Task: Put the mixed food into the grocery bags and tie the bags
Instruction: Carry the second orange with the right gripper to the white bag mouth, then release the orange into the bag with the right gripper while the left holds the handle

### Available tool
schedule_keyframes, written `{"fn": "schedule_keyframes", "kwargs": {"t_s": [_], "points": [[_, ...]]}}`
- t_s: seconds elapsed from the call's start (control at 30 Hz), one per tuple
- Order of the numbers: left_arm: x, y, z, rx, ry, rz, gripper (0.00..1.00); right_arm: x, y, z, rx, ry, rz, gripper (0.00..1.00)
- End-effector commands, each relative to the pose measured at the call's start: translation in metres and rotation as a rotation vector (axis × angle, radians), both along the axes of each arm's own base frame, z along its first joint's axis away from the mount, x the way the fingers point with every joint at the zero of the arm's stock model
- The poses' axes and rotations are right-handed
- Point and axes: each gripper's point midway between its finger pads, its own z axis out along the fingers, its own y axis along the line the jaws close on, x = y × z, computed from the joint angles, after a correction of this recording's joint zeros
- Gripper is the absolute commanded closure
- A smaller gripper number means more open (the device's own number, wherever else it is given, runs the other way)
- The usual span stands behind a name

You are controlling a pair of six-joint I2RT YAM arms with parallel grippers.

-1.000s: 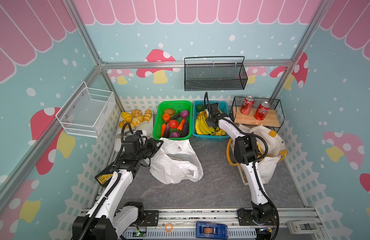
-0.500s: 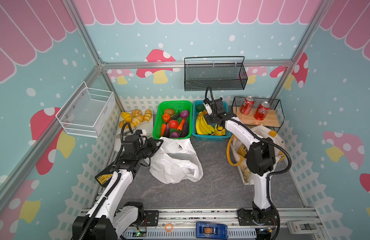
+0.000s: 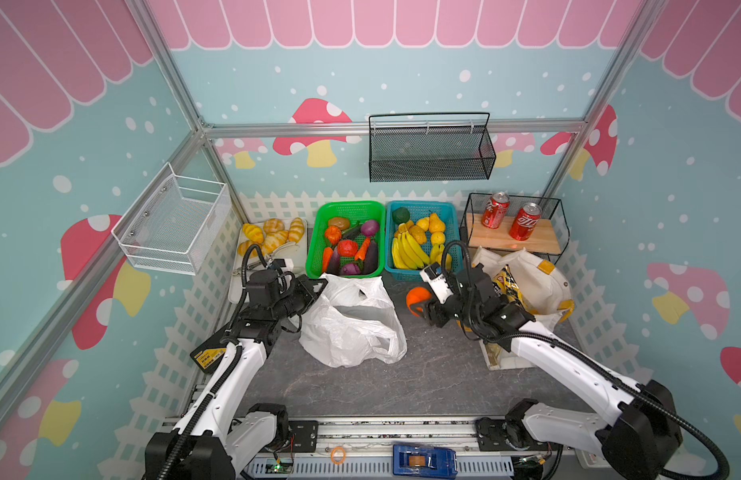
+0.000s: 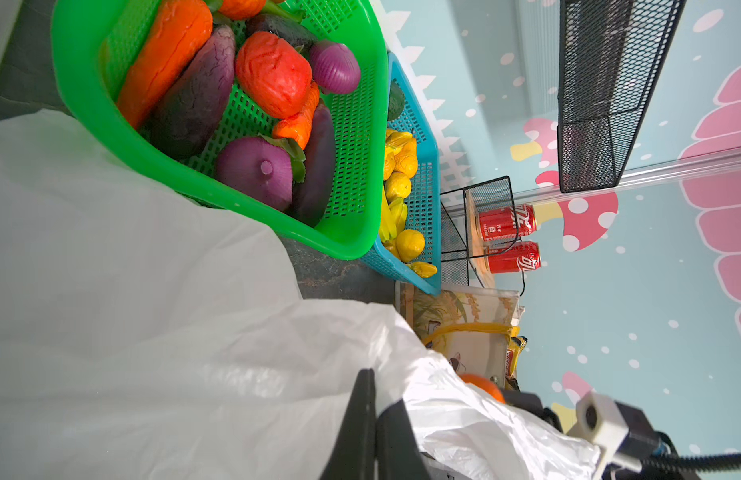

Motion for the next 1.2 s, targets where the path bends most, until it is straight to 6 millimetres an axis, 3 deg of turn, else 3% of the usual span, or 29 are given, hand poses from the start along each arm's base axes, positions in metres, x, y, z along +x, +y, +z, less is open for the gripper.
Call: {"fn": "schedule_keyframes", "kwargs": {"t_s": [0.0, 0.13, 0.3, 0.5, 0.6, 0.8, 0.93, 1.07, 1.17], "points": [[-0.003, -0.001, 0.002, 0.012, -0.025, -0.015, 1.0, -0.045, 0.024, 0.001, 0.137, 0.063, 0.176, 0.46], [-0.005, -0.004, 0.001, 0.007, -0.025, -0.029, 1.0, -0.061, 0.047, -0.003, 0.218, 0.031, 0.278, 0.46], [-0.011, -0.015, 0.003, -0.003, -0.033, -0.091, 1.0, -0.042, 0.073, -0.009, 0.229, -0.024, 0.279, 0.49], [-0.024, -0.04, 0.015, -0.028, -0.054, -0.216, 1.0, 0.0, 0.098, -0.01, 0.283, -0.052, 0.178, 0.51], [-0.029, -0.059, 0.024, -0.06, -0.059, -0.263, 1.0, 0.023, 0.09, -0.016, 0.288, -0.079, 0.04, 0.49], [-0.039, -0.112, 0.059, -0.179, -0.1, -0.399, 1.0, 0.064, 0.041, -0.009, 0.229, -0.172, -0.242, 0.49], [-0.036, -0.119, 0.061, -0.185, -0.101, -0.408, 1.0, 0.054, 0.041, -0.013, 0.206, -0.195, -0.171, 0.48], [-0.03, -0.114, 0.036, -0.102, -0.067, -0.379, 1.0, 0.024, 0.059, -0.021, 0.279, -0.171, -0.001, 0.47], [-0.03, -0.107, 0.02, -0.03, -0.042, -0.365, 1.0, 0.012, 0.07, -0.024, 0.299, -0.149, 0.048, 0.47]]}}
